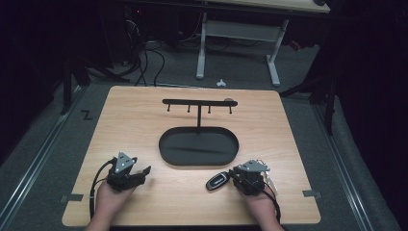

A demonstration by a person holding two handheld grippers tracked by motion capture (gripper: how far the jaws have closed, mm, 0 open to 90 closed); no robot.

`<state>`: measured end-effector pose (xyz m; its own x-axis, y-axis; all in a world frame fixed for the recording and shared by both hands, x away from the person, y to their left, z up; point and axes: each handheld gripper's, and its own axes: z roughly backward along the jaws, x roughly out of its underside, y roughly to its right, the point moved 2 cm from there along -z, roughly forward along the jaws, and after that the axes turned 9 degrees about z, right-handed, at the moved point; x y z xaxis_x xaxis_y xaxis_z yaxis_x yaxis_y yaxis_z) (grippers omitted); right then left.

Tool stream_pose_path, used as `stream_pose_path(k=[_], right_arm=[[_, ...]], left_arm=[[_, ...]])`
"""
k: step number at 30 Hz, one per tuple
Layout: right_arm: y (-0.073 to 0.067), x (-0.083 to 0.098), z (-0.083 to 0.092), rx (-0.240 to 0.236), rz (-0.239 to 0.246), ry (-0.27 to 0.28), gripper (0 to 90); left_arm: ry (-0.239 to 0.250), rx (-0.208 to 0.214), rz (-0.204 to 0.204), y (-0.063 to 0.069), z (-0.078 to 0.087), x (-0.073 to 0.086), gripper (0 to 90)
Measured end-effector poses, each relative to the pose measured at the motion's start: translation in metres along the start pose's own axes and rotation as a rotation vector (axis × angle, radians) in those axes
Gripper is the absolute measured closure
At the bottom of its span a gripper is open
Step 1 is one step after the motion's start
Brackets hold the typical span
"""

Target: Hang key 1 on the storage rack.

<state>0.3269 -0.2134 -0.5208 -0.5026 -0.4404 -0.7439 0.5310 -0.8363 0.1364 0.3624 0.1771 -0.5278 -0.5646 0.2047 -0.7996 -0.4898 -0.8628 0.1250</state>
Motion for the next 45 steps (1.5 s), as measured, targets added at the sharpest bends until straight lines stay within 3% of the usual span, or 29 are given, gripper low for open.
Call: stream_pose_path(k=[2,4,6,10,18,23,30,37,40,42,45], right_arm=[[-0.010,-0.009,0.001,-0.002,0.036,0.036,71.0],[-0.021,-0.018,-0.005,-0.069,0.006,0.072,65.3],[-0.034,-0.024,-0.016,-0.056,0.062,0.051,62.6],[-0.036,-0.024,-0.021,-0.050,0.072,0.031,63.7],[-0.022,-0.014,-0.024,-0.049,0.011,-0.005,63.7],[-0.020,-0.006,-0.022,-0.097,-0.003,-0.023,62.7],[-0.026,0.002,-0.013,-0.118,0.018,-0.026,62.6],[-0.031,0.012,0.003,-0.157,0.010,-0.016,58.3],[-0.023,0.012,0.019,-0.127,-0.026,0.034,56.1],[-0.014,0.015,0.032,-0.082,-0.034,0.054,63.5],[-0.001,0.024,0.042,-0.016,-0.041,0.019,75.7]], left_arm=[[-0.001,-0.001,-0.002,0.001,-0.001,0.000,35.8],[0.000,0.002,-0.002,0.001,0.000,0.000,35.8],[0.002,0.005,-0.004,0.002,0.000,0.000,35.8],[0.003,0.010,0.000,0.001,0.000,0.000,35.8],[-0.002,0.015,-0.005,0.002,0.000,0.000,35.7],[-0.008,0.021,-0.003,0.002,-0.002,-0.001,35.4],[0.003,0.031,-0.011,0.005,-0.004,-0.004,35.5],[0.005,0.047,-0.049,0.014,-0.011,-0.009,35.8],[0.013,0.054,-0.056,0.016,-0.011,-0.012,35.8],[0.021,0.059,-0.059,0.018,-0.012,-0.013,35.8],[0.018,0.067,-0.063,0.020,-0.015,-0.015,35.9]])
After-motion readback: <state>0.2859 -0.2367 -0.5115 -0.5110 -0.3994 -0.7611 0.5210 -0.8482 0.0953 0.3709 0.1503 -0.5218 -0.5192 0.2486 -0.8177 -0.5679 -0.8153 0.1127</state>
